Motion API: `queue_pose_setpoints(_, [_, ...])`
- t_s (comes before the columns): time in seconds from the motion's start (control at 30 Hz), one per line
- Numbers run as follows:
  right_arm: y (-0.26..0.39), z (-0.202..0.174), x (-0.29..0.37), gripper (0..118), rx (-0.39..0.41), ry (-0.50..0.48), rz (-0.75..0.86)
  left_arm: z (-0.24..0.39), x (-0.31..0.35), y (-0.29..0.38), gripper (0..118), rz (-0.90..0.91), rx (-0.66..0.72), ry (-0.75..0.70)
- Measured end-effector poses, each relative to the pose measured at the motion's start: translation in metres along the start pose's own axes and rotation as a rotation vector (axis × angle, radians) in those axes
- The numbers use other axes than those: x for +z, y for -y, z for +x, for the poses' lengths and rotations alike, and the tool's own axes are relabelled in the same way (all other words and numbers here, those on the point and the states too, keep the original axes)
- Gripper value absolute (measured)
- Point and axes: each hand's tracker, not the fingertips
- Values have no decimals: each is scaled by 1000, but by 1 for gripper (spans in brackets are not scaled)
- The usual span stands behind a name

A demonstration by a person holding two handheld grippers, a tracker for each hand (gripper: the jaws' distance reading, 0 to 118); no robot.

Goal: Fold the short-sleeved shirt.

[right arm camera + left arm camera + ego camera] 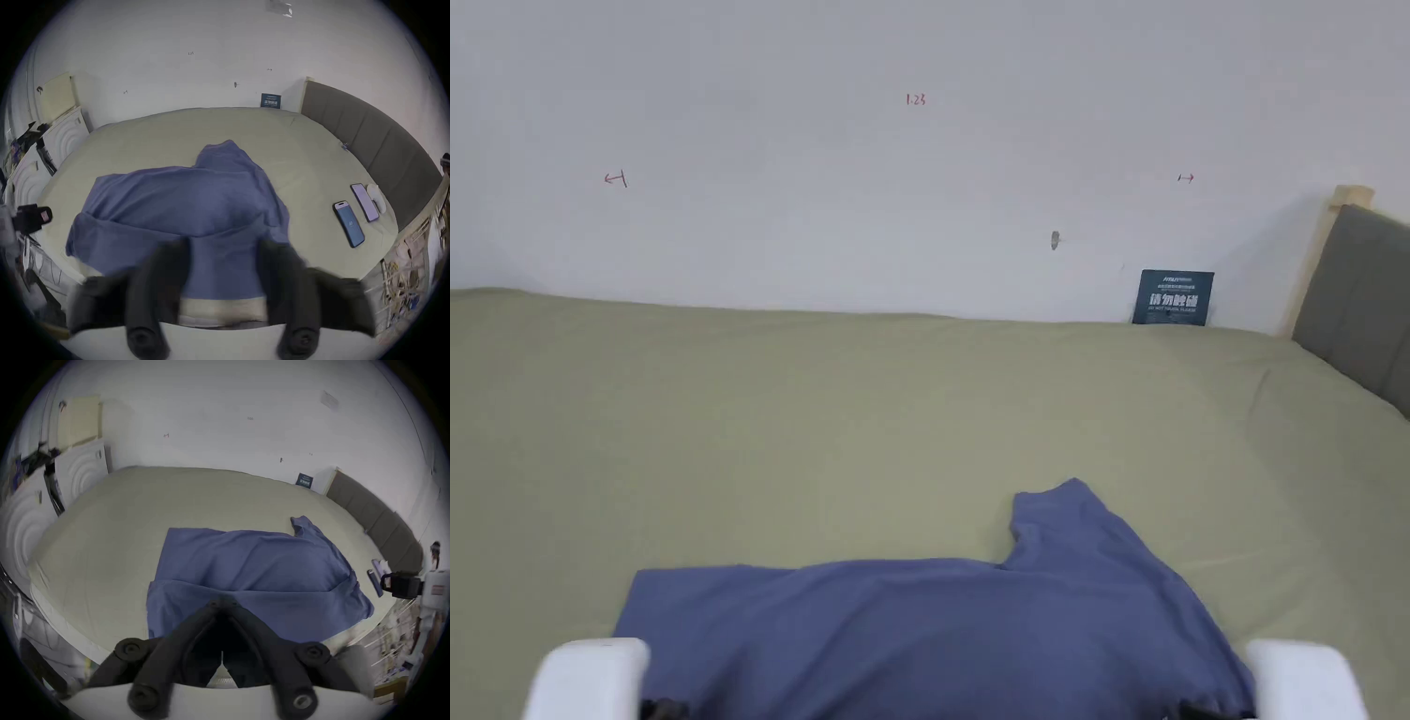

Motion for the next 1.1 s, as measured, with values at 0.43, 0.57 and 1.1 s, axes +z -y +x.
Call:
queue_pose_setpoints(0.43, [37,-63,-17,2,71,-123,-2,64,-14,34,0,-19,-68,123])
queue_pose_setpoints(0.57, [21,-50,-27,2,63,-101,4,13,-50,-12,0,19,-21,86])
queue_pose_setpoints(1.1, [-50,27,-109,2,-2,-63,-79,-123,-274,-166,102,-402,109,21])
